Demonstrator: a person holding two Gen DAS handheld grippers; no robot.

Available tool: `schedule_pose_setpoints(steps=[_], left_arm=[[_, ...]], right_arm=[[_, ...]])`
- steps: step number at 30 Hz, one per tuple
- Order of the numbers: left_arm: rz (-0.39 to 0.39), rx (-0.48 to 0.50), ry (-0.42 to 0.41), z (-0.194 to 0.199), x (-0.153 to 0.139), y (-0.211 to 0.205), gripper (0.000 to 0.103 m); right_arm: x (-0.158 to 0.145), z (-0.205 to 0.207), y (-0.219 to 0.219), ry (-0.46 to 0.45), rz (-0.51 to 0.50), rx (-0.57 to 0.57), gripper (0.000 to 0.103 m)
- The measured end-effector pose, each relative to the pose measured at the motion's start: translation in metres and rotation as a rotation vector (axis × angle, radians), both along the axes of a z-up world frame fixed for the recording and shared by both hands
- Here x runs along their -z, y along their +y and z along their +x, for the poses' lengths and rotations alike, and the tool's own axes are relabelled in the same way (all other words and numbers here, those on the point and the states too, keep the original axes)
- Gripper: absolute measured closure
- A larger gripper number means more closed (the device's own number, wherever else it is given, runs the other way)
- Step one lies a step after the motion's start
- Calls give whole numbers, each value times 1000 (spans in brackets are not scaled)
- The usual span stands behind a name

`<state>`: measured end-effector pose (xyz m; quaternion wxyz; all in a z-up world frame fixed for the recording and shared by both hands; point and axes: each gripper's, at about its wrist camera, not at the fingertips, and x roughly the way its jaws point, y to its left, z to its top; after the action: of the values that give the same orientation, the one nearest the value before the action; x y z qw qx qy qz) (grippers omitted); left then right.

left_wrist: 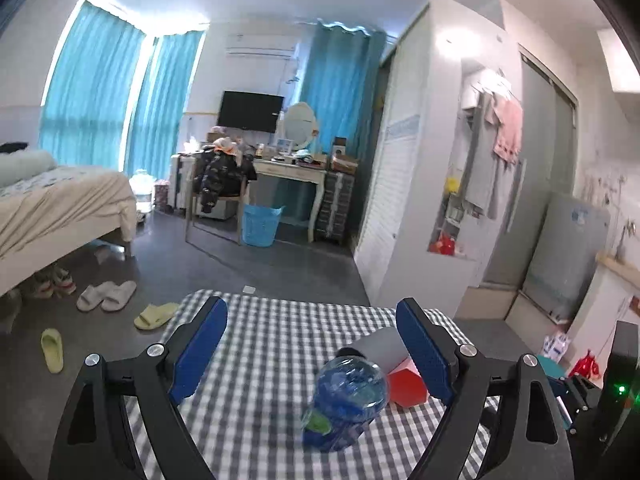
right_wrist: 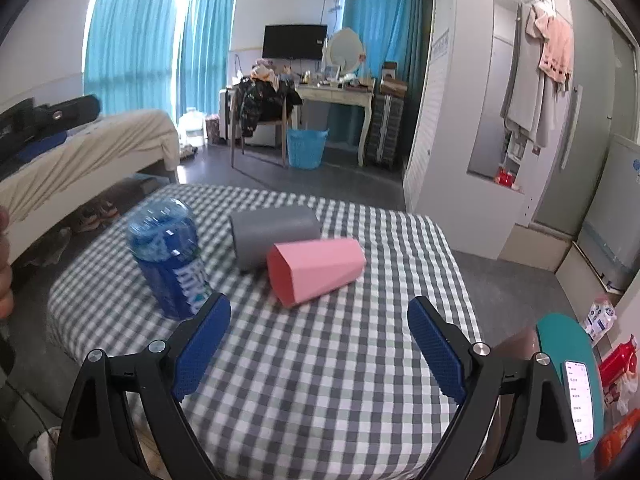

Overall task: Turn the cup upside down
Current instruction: 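Lower the blue jar upright onto the table and open the left tool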

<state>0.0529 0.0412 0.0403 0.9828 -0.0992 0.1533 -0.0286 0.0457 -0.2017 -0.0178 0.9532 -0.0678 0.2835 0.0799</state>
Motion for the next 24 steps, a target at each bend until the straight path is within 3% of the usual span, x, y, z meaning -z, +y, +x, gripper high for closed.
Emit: schedule_pose_setpoints(steps=[9,19,24], left_arm=[[3,-19,61,-38,26,25,14],[79,-85,119,-48,76,18,13],[119,-101,166,-44,99,11,5]], right_arm=[[-26,-31,44,-85,14,-65,13],[-1,-39,76,-63,7,-101,13],[25,-36,84,-5,-18,-98,13]])
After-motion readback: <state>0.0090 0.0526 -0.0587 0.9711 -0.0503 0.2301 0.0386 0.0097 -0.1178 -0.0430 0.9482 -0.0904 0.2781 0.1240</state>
